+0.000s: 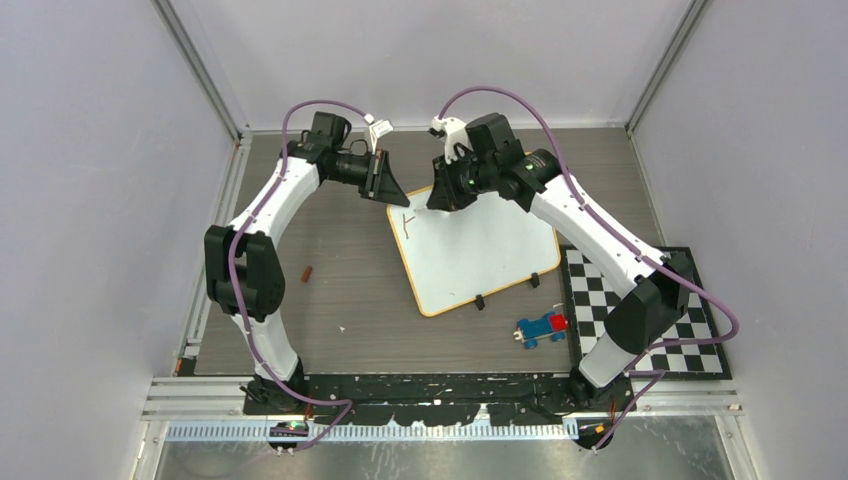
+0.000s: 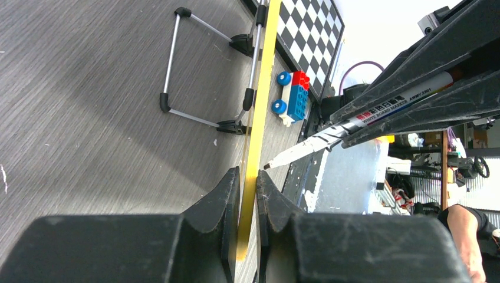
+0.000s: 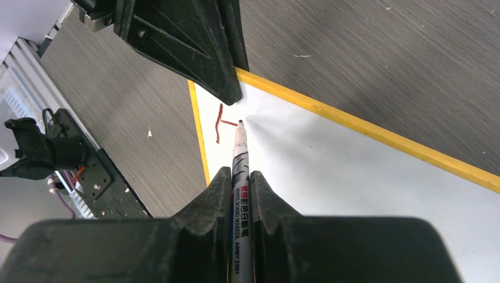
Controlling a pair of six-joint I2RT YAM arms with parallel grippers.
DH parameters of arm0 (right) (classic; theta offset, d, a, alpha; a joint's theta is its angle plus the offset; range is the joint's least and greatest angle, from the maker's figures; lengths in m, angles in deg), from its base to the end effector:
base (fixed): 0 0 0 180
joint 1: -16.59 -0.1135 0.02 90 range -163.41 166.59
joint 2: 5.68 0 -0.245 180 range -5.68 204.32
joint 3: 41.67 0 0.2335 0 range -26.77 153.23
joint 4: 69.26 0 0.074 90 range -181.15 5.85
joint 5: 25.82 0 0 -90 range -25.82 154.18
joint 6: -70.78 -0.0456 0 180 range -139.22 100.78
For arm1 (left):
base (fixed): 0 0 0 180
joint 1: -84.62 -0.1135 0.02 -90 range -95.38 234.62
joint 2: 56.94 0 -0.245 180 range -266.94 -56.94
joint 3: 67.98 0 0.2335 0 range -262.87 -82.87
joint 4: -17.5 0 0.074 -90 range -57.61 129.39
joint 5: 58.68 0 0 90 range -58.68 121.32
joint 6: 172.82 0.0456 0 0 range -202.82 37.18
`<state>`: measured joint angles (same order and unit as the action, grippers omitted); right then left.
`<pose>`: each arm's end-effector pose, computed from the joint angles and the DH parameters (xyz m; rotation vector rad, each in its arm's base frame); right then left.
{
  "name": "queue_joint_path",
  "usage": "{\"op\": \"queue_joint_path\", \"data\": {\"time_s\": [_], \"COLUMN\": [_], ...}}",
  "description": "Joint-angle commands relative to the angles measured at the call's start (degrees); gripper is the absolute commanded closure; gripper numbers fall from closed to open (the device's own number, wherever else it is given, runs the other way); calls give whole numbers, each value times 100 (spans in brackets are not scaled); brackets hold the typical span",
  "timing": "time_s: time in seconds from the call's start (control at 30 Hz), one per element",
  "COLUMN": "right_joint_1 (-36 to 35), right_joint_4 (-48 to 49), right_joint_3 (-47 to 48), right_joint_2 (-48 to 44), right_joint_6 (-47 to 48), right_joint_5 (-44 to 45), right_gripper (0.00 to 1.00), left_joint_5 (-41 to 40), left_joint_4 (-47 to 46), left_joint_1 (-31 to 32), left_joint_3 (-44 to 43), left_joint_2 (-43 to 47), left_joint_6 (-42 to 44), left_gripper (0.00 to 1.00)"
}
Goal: Write a sentence on the whiteboard
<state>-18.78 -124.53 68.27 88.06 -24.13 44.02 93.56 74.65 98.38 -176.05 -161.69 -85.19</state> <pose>0.2770 0.2159 0.3495 -0.7956 2.1778 0.7644 0.3514 -0.1276 0.2871 0.6741 2.2260 -1.4686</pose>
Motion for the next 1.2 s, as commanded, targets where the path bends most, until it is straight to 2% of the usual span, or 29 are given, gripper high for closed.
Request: {"op": "queue_joint_path", "data": {"time_s": [0.0, 0.73, 1.17], "right_joint_1": [33, 15, 219], "right_joint_4": [293, 496, 240], "right_joint_3": [215, -957, -214], "right_joint_2": [-48, -347, -487], "right_joint_6": [-59, -234, -364], "right_joint_5": [235, 67, -377], "right_gripper": [100, 100, 100], "left_joint_5": [-88, -122, -98], "left_joint_4": [116, 133, 133], "left_joint_1": [4, 4, 7], "left_joint_3": [25, 11, -4], "left_joint_2": [261, 219, 226], "left_joint_6": [-80, -77, -95], "left_gripper": [100, 100, 100]}}
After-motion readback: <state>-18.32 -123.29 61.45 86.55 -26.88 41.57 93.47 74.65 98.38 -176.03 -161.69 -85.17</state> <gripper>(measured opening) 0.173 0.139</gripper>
